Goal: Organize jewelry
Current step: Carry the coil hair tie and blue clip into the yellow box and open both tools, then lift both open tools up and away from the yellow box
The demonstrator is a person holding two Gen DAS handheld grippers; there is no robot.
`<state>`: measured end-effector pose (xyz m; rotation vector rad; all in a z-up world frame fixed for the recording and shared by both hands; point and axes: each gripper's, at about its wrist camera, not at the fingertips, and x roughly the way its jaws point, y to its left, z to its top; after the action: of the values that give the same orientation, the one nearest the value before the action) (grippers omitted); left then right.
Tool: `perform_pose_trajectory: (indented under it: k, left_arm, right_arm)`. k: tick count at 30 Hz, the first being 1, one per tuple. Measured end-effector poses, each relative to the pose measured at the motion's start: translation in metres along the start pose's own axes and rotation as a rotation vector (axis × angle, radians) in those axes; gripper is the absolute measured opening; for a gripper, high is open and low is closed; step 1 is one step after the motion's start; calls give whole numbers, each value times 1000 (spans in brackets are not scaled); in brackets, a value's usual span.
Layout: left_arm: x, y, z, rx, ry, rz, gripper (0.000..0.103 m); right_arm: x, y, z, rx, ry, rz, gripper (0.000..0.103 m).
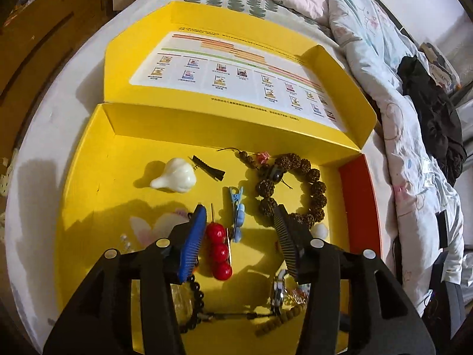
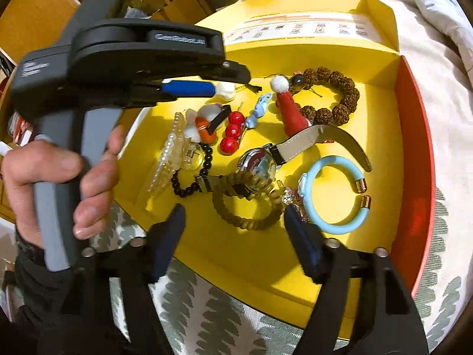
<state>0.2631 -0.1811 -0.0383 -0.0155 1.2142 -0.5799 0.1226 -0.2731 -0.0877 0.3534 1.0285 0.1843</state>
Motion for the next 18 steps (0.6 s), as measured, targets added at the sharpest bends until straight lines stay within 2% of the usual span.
perform_pose_trajectory:
  k: [5, 15, 18]
  left_arm:
    - [-11, -1, -5, -2, -8, 11, 48]
    - [-53, 7, -21, -3, -74, 27, 49]
    - [-67, 7, -28, -1, -100, 28, 54]
  right_arm:
    - [-7, 13, 5, -3, -35, 24, 73]
    - [-68, -8, 10, 73, -190, 61, 76]
    - [-83, -18, 6, 106, -231, 66, 76]
